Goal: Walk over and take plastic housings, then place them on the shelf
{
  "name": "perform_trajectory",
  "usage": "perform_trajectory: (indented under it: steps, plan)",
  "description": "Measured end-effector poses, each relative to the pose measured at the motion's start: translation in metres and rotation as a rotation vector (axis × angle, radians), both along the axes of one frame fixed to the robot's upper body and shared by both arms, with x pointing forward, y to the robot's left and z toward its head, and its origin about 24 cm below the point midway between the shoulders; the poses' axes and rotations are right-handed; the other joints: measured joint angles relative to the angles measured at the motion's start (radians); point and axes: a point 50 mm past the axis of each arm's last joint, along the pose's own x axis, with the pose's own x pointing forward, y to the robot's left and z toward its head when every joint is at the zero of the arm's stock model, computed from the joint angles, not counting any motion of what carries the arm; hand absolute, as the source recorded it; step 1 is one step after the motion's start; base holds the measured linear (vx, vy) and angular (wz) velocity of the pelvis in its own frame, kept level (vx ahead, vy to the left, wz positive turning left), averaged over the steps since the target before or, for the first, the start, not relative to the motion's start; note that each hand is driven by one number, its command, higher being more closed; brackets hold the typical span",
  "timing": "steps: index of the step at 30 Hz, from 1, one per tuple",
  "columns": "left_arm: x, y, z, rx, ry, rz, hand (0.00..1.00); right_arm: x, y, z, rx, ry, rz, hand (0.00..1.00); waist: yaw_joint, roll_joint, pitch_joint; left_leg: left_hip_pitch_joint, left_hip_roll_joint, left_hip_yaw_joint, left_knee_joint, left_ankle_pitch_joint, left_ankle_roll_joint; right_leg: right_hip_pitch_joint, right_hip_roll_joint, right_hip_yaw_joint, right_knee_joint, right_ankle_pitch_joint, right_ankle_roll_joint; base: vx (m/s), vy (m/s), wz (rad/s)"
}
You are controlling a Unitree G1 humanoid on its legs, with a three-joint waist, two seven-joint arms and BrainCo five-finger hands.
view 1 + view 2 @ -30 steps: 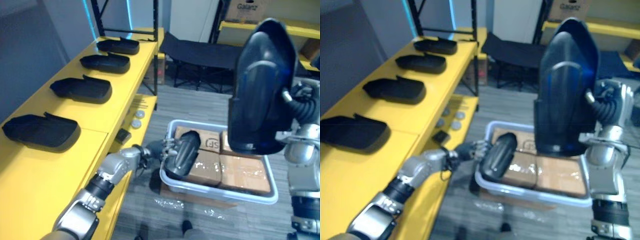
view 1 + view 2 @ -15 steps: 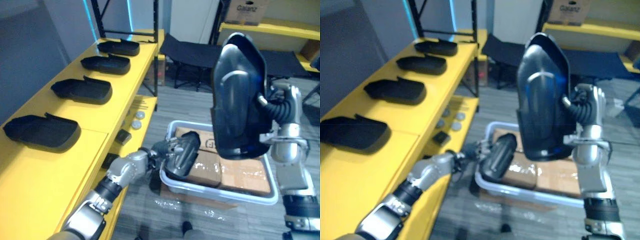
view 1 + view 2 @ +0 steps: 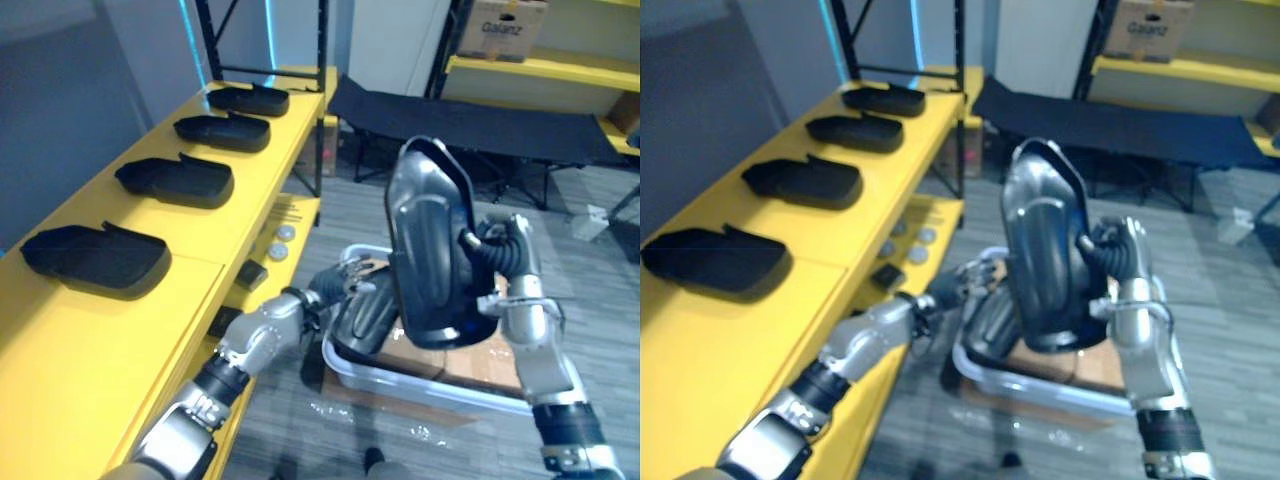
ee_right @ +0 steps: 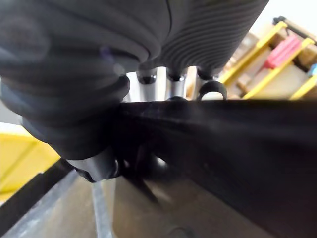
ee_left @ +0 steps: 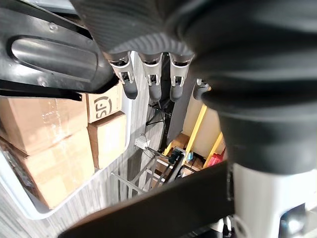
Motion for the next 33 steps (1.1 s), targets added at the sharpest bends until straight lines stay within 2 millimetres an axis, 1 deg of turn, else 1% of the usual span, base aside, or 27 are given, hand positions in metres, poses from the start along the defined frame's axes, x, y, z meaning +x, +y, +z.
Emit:
perform_trajectory:
  steps: [2,6,8,10,12,14,15,17,23,26,30,33]
  plan:
    - [-0.002,-0.003,0.0,-0.001,-0.007,-0.03,0.0,0.001,0.004,-0.004,-0.002,0.018,0.014,1.0,0.001,-0.004,0.0,-0.001,0.0,-0.003,-0.001,0.002,-0.001,0.0,0.0,-0.002,-0.001,0.0,0.001,0.0,0.0,0.0]
    - [-0.01,-0.01,-0.006,0.053,-0.042,-0.114,0.0,0.002,0.002,-0.014,0.006,0.057,0.002,1.0,0.005,-0.005,0.0,-0.004,0.0,-0.017,-0.006,0.007,-0.001,0.004,-0.001,-0.02,-0.001,-0.001,0.003,-0.01,-0.011,0.1]
    - [-0.026,-0.018,-0.019,0.106,-0.053,-0.185,0.0,0.002,0.0,-0.018,0.007,0.073,-0.009,1.0,0.01,-0.005,0.0,-0.006,0.001,-0.028,-0.006,0.011,-0.002,0.008,0.0,-0.03,-0.001,-0.001,0.003,-0.01,-0.014,0.14]
    - [-0.036,-0.022,-0.03,0.161,-0.067,-0.204,0.0,0.002,0.001,-0.019,0.008,0.08,-0.013,1.0,0.017,-0.005,0.0,-0.006,0.001,-0.029,-0.006,0.012,-0.003,0.008,0.0,-0.031,-0.001,-0.001,0.003,0.0,-0.005,0.02]
    - [-0.04,-0.024,-0.034,0.173,-0.093,-0.189,0.0,0.002,0.003,-0.021,0.008,0.084,-0.019,1.0,0.022,-0.006,0.0,-0.006,0.001,-0.03,-0.006,0.013,-0.002,0.009,-0.001,-0.032,0.0,-0.001,0.004,0.0,0.0,0.0]
    - [-0.04,-0.024,-0.033,0.191,-0.133,-0.175,0.0,0.002,0.004,-0.024,0.013,0.092,-0.02,1.0,0.025,-0.008,0.0,-0.007,0.001,-0.033,-0.006,0.016,-0.002,0.011,-0.001,-0.037,0.0,-0.002,0.005,-0.02,-0.005,0.08]
    - [-0.039,-0.024,-0.032,0.217,-0.183,-0.167,0.0,0.002,0.005,-0.026,0.029,0.096,-0.019,1.0,0.025,-0.011,0.0,-0.007,0.0,-0.041,-0.006,0.019,-0.002,0.015,-0.002,-0.045,0.0,-0.003,0.007,-0.02,-0.009,0.12]
    - [-0.04,-0.026,-0.031,0.239,-0.22,-0.177,0.0,0.001,0.008,-0.028,0.054,0.091,-0.024,1.0,0.028,-0.018,-0.002,-0.007,0.001,-0.046,-0.006,0.021,-0.003,0.017,-0.002,-0.05,0.001,-0.005,0.01,-0.02,-0.013,0.1]
    - [-0.051,-0.034,-0.04,0.25,-0.212,-0.187,0.0,0.001,0.013,-0.031,0.083,0.094,-0.014,1.0,0.03,-0.034,-0.005,-0.01,0.001,-0.046,-0.006,0.023,-0.003,0.015,-0.002,-0.05,0.002,-0.005,0.011,0.0,-0.002,0.01]
    - [-0.051,-0.035,-0.039,0.256,-0.225,-0.15,0.0,0.001,0.015,-0.032,0.084,0.097,-0.006,1.0,0.03,-0.035,-0.005,-0.009,0.001,-0.041,-0.006,0.023,-0.003,0.014,-0.002,-0.047,0.002,-0.004,0.011,0.0,-0.006,-0.01]
    - [-0.049,-0.033,-0.045,0.253,-0.184,-0.099,0.0,0.001,0.022,-0.036,0.094,0.108,0.01,1.0,0.03,-0.035,-0.005,-0.004,0.002,-0.029,-0.006,0.023,-0.003,0.014,-0.001,-0.04,0.002,-0.003,0.012,0.01,-0.021,-0.06]
    - [-0.048,-0.032,-0.054,0.216,-0.09,-0.076,0.0,0.0,0.023,-0.038,0.1,0.11,0.014,1.0,0.03,-0.035,-0.005,-0.002,0.002,-0.028,-0.006,0.023,-0.003,0.014,-0.001,-0.032,0.002,-0.002,0.013,-0.01,-0.001,-0.04]
